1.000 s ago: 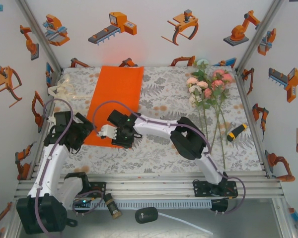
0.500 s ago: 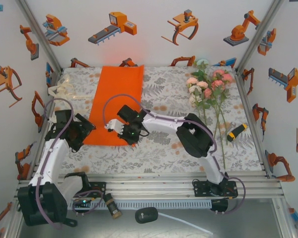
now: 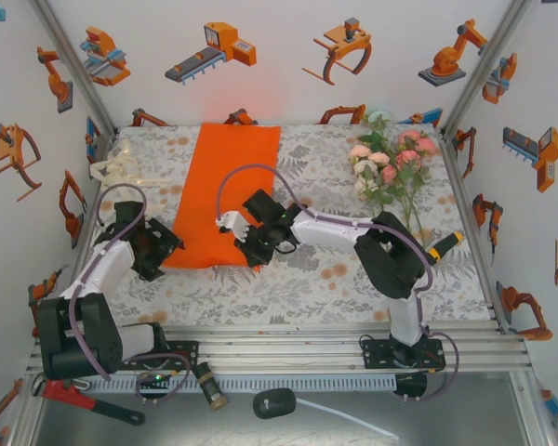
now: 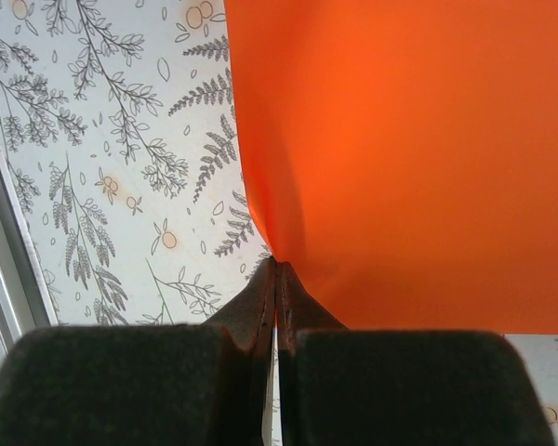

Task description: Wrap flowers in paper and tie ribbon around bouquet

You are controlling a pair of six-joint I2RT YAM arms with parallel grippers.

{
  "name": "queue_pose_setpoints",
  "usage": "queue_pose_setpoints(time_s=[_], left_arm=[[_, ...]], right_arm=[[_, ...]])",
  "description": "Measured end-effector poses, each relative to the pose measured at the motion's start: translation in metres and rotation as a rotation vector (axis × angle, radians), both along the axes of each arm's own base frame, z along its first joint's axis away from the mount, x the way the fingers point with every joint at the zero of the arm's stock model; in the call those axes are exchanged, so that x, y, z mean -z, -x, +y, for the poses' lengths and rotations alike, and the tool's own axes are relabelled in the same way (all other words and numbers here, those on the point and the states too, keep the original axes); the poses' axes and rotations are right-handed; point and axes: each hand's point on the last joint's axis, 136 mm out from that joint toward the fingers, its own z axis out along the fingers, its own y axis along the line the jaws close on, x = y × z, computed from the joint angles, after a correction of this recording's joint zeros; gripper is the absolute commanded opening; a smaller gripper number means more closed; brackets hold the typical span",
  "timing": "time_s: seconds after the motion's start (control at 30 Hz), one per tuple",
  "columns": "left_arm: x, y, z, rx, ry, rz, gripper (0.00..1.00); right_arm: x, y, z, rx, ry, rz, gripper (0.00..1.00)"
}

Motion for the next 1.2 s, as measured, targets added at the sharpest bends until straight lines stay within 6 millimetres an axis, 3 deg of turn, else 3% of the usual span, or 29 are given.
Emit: queue_pose_setpoints(time_s=[0.33,0.7,0.87,0.97,1.03,1.07,1.1,1.13,1.2], left_arm=[[0.005,-0.009,-0.002,0.006,0.004,-0.011,0.67],[0.003,-0.011,0.002,-0.005,-0.020,-0.018,0.47],[-0.001,-0.015,0.003,-0.011,-0.025,-0.036,0.29],[-0.001,-0.017,0.003,-0.015,-0.021,-0.045,0.05],[-0.001,-0.019,0.001,-0.009,-0.013,-0.051,0.00],[-0.001,-0.020,0.000,-0.004,-0.010,-0.053,0.00],[-0.001,-0.021,-0.001,0.000,-0.007,-0.055,0.00],[-0.001,-0.021,-0.003,0.005,-0.002,-0.055,0.00],[-0.003,-0.022,-0.007,0.017,0.006,-0.061,0.00]], right_arm=[[-0.002,0.000,0.002,0.002,-0.011,0.002,0.03],[-0.002,0.001,0.002,-0.002,-0.013,0.009,0.02],[-0.002,0.003,0.002,-0.007,-0.017,0.016,0.03],[-0.002,0.003,0.002,-0.009,-0.017,0.019,0.05],[-0.002,0.003,0.002,-0.009,-0.017,0.021,0.13],[-0.002,0.004,0.002,-0.006,-0.015,0.023,0.31],[-0.002,0.004,0.002,0.002,-0.012,0.031,0.41],[-0.001,0.004,0.001,0.007,-0.007,0.035,0.48],[-0.001,0.001,0.000,0.035,0.001,0.042,0.52]])
